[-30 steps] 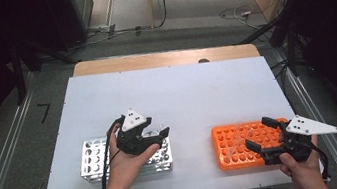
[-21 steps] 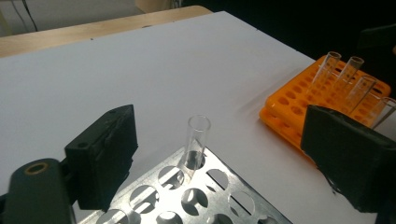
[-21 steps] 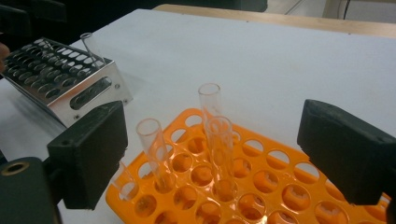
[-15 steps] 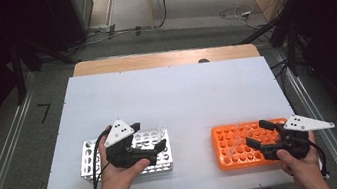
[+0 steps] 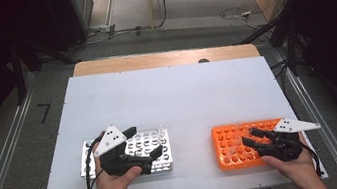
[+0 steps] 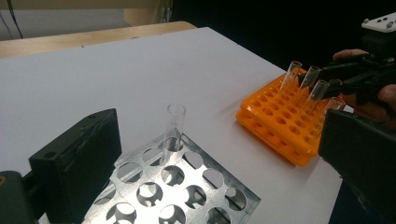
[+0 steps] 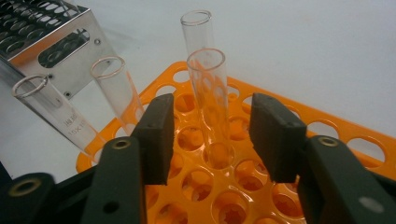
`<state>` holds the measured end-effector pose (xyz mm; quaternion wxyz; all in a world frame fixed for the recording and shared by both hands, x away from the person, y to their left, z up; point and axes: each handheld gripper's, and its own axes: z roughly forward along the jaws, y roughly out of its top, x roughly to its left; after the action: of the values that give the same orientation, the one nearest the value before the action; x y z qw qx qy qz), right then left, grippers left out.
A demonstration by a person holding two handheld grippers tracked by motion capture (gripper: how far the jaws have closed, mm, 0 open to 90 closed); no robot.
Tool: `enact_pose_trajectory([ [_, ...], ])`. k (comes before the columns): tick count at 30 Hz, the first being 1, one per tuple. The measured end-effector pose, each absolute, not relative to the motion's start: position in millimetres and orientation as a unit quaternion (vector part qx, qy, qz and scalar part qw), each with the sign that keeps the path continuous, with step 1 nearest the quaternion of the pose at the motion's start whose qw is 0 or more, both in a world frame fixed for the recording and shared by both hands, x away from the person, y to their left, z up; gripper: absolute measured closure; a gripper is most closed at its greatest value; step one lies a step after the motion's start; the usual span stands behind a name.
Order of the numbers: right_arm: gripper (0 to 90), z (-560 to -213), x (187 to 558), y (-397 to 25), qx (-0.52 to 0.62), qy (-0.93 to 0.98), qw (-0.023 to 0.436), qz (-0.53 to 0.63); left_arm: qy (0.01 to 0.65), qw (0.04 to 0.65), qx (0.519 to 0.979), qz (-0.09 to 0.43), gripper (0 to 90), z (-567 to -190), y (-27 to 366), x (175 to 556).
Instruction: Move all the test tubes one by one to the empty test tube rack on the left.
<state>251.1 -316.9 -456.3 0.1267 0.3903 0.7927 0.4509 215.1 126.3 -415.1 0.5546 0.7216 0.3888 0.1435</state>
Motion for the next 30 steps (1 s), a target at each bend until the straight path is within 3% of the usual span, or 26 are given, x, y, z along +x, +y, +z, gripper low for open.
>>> enact_pose_trajectory([
  [11, 65.2, -465.1, 254.6, -312.3, 0.393, 0.804, 0.124, 0.428, 0.393, 0.549, 0.724, 0.144, 0.0, -417.7, 125.6, 216.4],
  [30, 72.9, -470.0, 249.7, -307.5, 0.378, 0.814, 0.155, 0.413, 0.392, 0.544, 0.728, 0.141, 0.0, -419.8, 122.7, 217.1],
])
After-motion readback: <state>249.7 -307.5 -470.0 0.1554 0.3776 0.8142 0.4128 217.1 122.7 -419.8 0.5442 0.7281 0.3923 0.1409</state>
